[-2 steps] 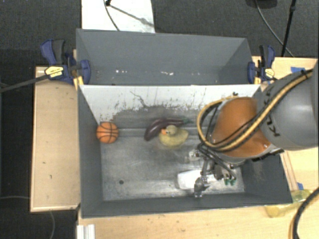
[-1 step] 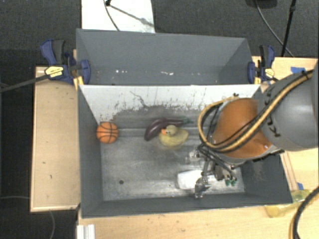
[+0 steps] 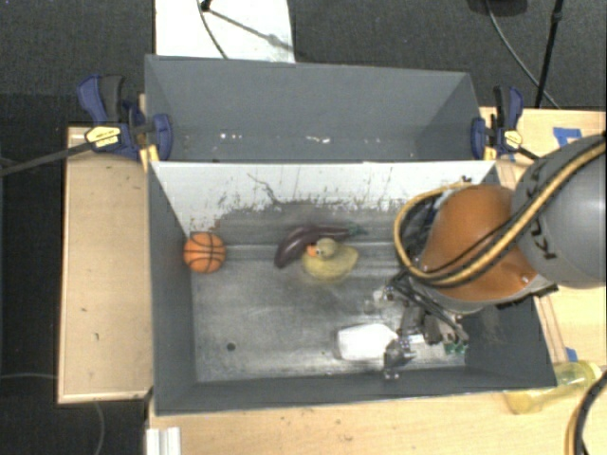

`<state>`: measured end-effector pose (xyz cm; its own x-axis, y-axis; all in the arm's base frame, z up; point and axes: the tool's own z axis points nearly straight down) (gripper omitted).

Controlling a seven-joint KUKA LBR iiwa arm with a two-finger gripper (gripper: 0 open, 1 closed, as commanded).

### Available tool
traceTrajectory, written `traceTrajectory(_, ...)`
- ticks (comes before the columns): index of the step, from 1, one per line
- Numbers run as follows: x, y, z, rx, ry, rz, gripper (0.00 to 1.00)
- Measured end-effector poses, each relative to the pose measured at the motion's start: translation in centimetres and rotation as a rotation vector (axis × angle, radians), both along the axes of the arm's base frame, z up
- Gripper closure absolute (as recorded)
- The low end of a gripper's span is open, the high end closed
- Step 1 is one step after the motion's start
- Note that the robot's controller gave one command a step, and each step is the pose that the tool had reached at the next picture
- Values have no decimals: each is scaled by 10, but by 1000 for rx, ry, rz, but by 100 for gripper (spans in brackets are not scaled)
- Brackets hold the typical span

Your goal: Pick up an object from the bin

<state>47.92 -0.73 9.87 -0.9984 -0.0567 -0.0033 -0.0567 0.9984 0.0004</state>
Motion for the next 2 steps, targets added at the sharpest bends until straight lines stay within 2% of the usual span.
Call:
traceTrajectory(1,4,1,-23,0,1,-95,0)
traceTrajectory(2,6,4,-25,-2,-16,78,100)
